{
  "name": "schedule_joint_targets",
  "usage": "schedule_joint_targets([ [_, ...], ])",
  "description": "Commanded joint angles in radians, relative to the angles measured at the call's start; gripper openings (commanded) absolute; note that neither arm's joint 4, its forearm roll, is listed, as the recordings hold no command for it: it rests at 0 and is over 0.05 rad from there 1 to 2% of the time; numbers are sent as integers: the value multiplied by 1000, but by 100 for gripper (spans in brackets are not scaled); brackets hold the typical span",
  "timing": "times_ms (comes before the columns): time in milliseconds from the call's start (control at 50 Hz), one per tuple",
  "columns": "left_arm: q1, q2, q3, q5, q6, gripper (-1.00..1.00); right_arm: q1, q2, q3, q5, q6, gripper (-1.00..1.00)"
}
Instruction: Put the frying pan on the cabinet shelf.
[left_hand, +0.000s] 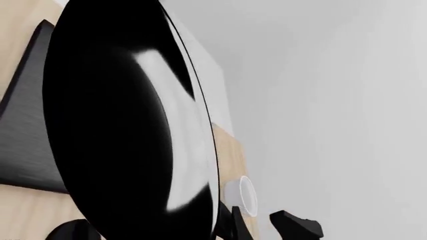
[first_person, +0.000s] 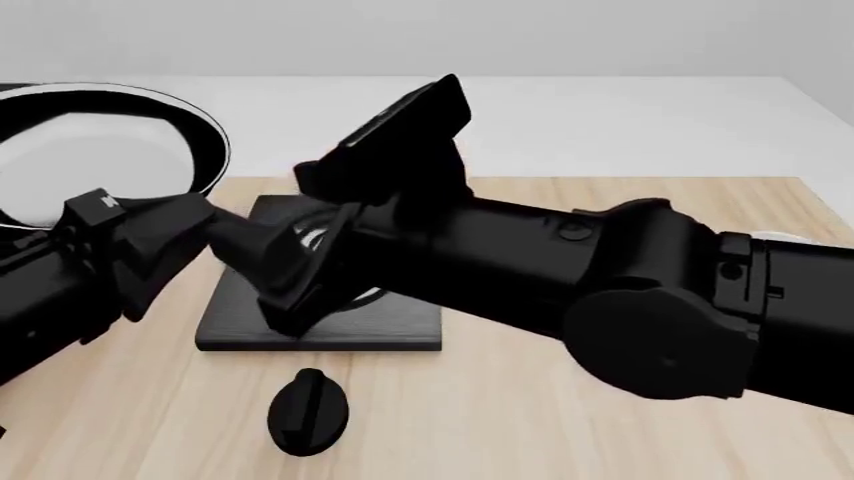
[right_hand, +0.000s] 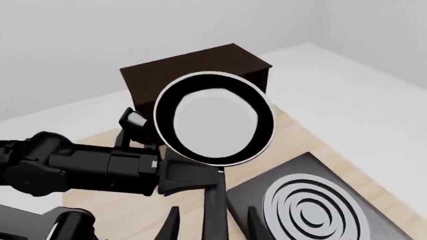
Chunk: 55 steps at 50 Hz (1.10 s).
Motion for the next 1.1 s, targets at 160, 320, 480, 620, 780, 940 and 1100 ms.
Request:
schedule_joint_targets([
  [160,11,-4,-10,-9,18,-100,-25,-17,-23,12,-17,100],
  [320,22,-4,-13,-8,32,-100,-62,-36,-18,8,37,100],
  [480,27,-10,-28,11,36,-100,-86,-37,-57,33,1,100],
  [620,31,-14,-29,12,40,-100,-174,-44,-57,35,-2,100],
  [780,38,-19,-43,29,43,-100,-257,-52,-61,36,-3,100],
  [940,61,-16,-57,35,46,-100,-348,-61,-60,36,-24,100],
  [1100,83,-10,-55,20,26,-100,-449,-91,-36,23,21,100],
])
